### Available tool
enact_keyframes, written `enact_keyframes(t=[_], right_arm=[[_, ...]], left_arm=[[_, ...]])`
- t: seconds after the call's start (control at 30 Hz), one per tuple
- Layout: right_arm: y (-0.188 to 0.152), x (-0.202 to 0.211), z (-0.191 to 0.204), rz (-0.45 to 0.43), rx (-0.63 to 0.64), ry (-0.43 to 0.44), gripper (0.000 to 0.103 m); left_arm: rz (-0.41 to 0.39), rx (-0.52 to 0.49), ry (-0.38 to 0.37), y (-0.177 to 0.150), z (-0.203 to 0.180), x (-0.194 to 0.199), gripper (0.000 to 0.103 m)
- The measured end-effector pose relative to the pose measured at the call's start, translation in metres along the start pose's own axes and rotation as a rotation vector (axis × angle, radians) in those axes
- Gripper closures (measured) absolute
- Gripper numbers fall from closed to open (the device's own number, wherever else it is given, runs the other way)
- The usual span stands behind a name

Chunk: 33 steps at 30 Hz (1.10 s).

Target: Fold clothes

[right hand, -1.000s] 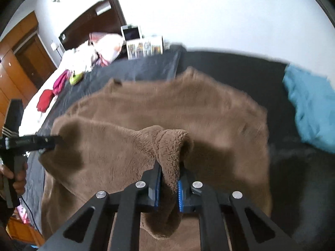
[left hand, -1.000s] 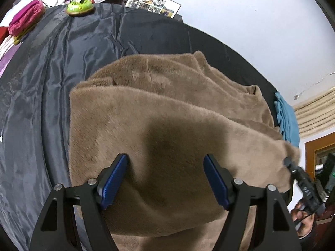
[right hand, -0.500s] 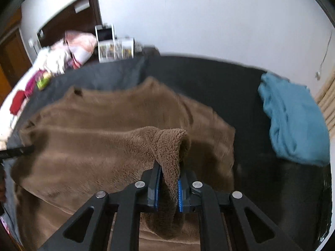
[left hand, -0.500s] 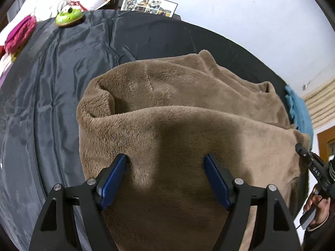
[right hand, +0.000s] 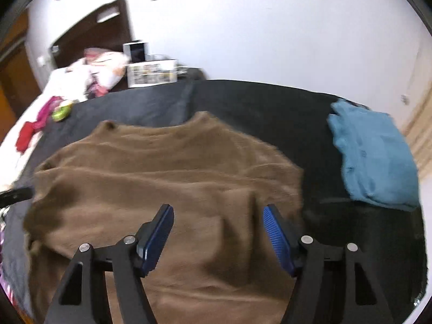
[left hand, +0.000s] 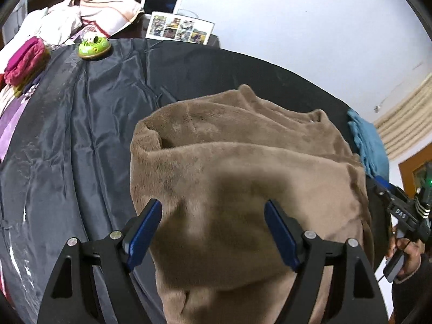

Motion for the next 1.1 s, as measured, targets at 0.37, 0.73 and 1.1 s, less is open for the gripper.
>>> enact_keyframes(t=[0.37, 0.73, 1.1], right_arm=[[-0.049, -0.058, 0.021, 0.173, 0.052, 0.013, 0.032], [-0.05, -0.064, 0.021, 0.177, 0.092, 0.045, 0.027], [-0.057, 0.02, -0.002, 0.13, 0.057, 0.11, 0.027]], left_arm=[[0.088, -0.082, 0.024, -0.03, 0.0, -0.033, 0.021], [0.08, -0.099, 0.093, -0.034, -0.008, -0.037, 0.016], [0.068, -0.11, 0.109, -0.067, -0.051, 0.022, 0.016]])
Point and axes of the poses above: each gripper's, at about its wrist camera, not at the fingertips, and x roughly against the way its jaws point, z to its left, y to its top, the point moved 4 cm from there along -x, roughly the way its jaws point, and after that the axes turned 15 degrees about -z, right-handed, at the moved point
